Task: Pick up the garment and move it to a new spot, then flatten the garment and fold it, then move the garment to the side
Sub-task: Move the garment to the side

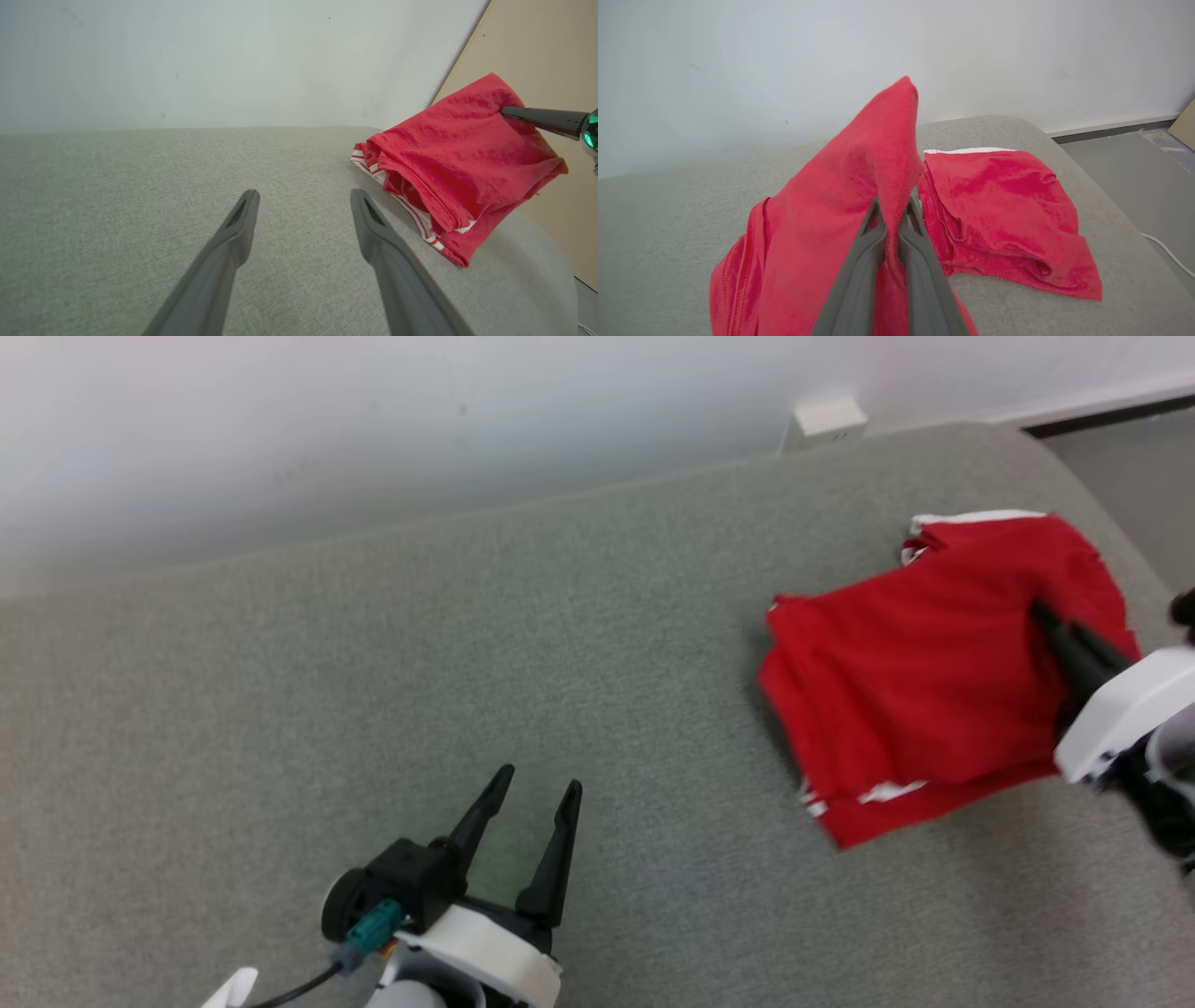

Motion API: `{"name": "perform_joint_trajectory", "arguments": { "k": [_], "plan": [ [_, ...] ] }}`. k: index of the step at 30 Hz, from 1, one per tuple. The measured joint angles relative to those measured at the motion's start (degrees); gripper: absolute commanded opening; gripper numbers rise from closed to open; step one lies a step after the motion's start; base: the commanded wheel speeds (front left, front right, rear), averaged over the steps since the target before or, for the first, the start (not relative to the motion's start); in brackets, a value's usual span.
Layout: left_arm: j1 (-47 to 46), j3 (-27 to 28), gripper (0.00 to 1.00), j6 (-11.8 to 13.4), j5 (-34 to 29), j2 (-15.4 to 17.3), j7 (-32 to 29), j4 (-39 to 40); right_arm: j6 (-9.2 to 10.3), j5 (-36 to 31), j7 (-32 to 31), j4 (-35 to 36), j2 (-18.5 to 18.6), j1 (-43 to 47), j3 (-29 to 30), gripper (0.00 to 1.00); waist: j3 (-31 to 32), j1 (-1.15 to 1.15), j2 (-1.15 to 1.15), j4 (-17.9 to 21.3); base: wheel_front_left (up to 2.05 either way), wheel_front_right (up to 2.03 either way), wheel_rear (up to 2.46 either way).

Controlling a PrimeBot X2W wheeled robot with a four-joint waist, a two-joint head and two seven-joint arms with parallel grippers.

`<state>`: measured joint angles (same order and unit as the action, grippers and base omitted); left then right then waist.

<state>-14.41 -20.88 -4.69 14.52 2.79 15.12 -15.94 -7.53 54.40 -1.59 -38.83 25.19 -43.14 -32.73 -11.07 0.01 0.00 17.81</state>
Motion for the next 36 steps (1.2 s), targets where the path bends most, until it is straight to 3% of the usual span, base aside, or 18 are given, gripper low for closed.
{"name": "perform_joint_trajectory", "arguments": {
  "k": [8,12,16,25,26,27,28,36],
  "plan": [
    [-3.14,0.36,1.00,-0.08,-2.31,0.58,0.00,-0.53,-0.01,0.05,-1.27,0.54,11.39,-6.61,-2.19,0.00,-7.34,0.00,0.00,-2.69,0.00,0.00,0.00],
    [-4.43,0.49,1.00,-0.31,-2.93,1.05,0.00,0.38,-0.01,2.24,-0.31,-2.50,14.82,-8.99,-0.77,0.00,-10.57,0.00,0.00,-3.94,0.00,0.00,0.00],
    [-6.13,0.20,1.00,0.01,-3.93,1.65,0.08,1.27,-0.01,1.49,1.75,-7.90,15.72,-11.98,-0.66,0.00,-14.08,0.00,0.00,-4.76,0.00,0.00,0.00],
    [-10.10,-1.49,1.00,0.54,-5.92,1.43,0.02,3.83,-0.02,-0.53,4.64,-27.05,12.28,-18.09,-0.45,0.00,-20.63,-0.01,0.00,-6.72,0.00,0.00,0.00],
    [-10.24,-1.65,1.00,0.57,-5.93,1.27,0.04,3.98,-0.01,-0.83,5.14,-28.93,11.88,-18.58,-0.42,0.22,-20.95,-0.01,0.00,-7.13,0.00,0.00,0.00],
    [-10.36,-1.69,1.00,0.68,-5.93,1.15,0.07,4.05,-0.01,-1.07,5.35,-30.59,11.38,-19.11,-0.38,0.89,-21.18,-0.01,0.00,-7.52,0.00,0.00,0.00],
    [-10.44,-1.69,1.00,0.69,-5.92,1.05,0.11,4.08,-0.01,-1.14,5.48,-31.60,10.93,-19.36,-0.34,1.00,-21.30,-0.01,0.00,-7.86,0.00,0.00,0.00],
    [-9.51,-0.30,1.00,0.69,-3.88,1.33,0.13,1.32,-0.01,-4.20,9.36,-33.55,9.64,-20.04,-2.48,1.00,-17.43,0.00,0.00,-8.40,0.00,0.00,0.00]
  ]
}}
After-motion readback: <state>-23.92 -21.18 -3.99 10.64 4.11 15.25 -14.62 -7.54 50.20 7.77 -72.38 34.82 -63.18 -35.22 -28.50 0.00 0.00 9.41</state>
